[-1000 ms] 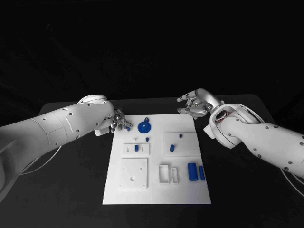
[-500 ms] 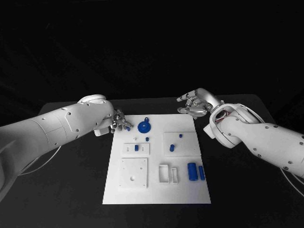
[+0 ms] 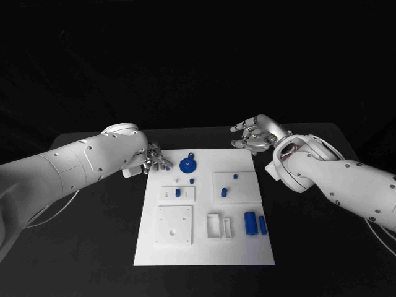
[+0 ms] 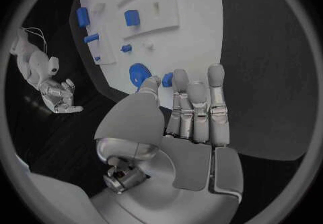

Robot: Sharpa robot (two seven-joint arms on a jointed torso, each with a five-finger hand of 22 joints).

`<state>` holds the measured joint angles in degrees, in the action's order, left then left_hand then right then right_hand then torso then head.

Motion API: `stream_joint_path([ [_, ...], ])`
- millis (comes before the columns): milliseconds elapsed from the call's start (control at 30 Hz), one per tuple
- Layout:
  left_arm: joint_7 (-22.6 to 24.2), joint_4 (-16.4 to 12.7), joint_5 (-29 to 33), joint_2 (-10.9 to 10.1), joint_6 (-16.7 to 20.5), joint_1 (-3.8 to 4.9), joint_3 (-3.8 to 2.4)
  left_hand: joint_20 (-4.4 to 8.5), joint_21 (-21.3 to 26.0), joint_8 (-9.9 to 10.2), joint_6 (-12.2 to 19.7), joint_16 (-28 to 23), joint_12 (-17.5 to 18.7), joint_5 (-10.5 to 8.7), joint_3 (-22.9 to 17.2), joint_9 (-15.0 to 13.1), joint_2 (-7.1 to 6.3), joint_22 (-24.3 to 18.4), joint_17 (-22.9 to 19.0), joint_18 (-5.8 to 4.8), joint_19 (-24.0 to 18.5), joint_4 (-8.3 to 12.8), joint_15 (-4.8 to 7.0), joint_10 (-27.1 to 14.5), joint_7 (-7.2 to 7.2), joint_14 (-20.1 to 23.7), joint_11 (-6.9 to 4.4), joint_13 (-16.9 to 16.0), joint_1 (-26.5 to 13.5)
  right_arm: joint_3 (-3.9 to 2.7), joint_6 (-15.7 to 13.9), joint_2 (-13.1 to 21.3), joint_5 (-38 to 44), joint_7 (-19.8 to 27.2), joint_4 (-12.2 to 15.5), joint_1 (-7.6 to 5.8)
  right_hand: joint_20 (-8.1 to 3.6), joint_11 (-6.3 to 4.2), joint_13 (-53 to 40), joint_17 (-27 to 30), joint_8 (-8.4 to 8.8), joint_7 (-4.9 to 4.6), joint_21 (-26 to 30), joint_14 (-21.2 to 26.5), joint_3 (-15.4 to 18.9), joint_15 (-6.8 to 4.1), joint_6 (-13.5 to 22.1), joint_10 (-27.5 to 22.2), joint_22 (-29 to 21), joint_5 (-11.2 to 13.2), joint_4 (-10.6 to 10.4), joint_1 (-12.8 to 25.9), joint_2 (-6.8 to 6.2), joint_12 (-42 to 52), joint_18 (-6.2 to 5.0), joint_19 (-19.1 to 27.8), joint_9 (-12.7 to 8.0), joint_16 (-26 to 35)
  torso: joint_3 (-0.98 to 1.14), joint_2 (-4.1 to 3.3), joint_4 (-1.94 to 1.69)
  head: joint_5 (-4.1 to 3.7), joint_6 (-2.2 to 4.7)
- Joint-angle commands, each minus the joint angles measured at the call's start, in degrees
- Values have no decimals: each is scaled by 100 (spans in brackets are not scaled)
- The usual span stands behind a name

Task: Assemble the parts on the task board

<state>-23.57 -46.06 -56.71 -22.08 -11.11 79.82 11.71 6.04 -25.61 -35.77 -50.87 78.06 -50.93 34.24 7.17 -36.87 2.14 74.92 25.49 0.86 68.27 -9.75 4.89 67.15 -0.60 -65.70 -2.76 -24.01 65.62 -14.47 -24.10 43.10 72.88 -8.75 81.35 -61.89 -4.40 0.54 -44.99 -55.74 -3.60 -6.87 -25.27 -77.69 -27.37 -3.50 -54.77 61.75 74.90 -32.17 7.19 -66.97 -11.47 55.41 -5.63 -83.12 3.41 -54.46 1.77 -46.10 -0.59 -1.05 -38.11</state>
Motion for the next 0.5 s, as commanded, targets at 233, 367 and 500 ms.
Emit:
stream_joint_path([
  [233, -6, 4, 224, -1, -125, 1, -2, 0, -2, 41, -24, 36, 10, 94, -252, 0, 185, 121, 0, 27, -43, 156, 13, -13, 20, 31, -5, 9, 136, -6, 50, -10, 44, 27, 2, 2, -12, -11, -3, -7, 17, -16, 6, 19, -15, 6, -1, -45, 264, -27, -18, 24, -2, -4, -51, 34, 5, -2, -2, -2, 4, 6, -7],
  [367, -1, 6, 340, 0, -143, 1, -2, 4, -14, 35, -5, 39, 18, 94, -451, -16, 288, 123, 3, 24, -48, 275, 16, -10, 23, 32, -7, 11, 228, -6, 53, -13, 45, 28, -2, 2, -13, -12, -6, -13, 16, -16, -12, 14, -20, 5, -10, -39, 267, -26, -21, 29, 0, 2, -50, 31, 6, -9, -2, -3, 5, 5, -11],
  [500, -20, 22, 611, -6, -164, 1, -3, 3, -25, 20, 22, 34, 32, 40, -655, -41, 373, 122, 4, 26, -60, 410, 15, -10, 15, 37, -5, 16, 323, -6, 59, -12, 45, 26, -4, 2, -13, -12, -6, -13, 16, -16, -12, 14, -20, 5, -10, -39, 267, -26, -21, 29, 0, 2, -50, 31, 6, -9, -2, -4, 0, 2, -19],
])
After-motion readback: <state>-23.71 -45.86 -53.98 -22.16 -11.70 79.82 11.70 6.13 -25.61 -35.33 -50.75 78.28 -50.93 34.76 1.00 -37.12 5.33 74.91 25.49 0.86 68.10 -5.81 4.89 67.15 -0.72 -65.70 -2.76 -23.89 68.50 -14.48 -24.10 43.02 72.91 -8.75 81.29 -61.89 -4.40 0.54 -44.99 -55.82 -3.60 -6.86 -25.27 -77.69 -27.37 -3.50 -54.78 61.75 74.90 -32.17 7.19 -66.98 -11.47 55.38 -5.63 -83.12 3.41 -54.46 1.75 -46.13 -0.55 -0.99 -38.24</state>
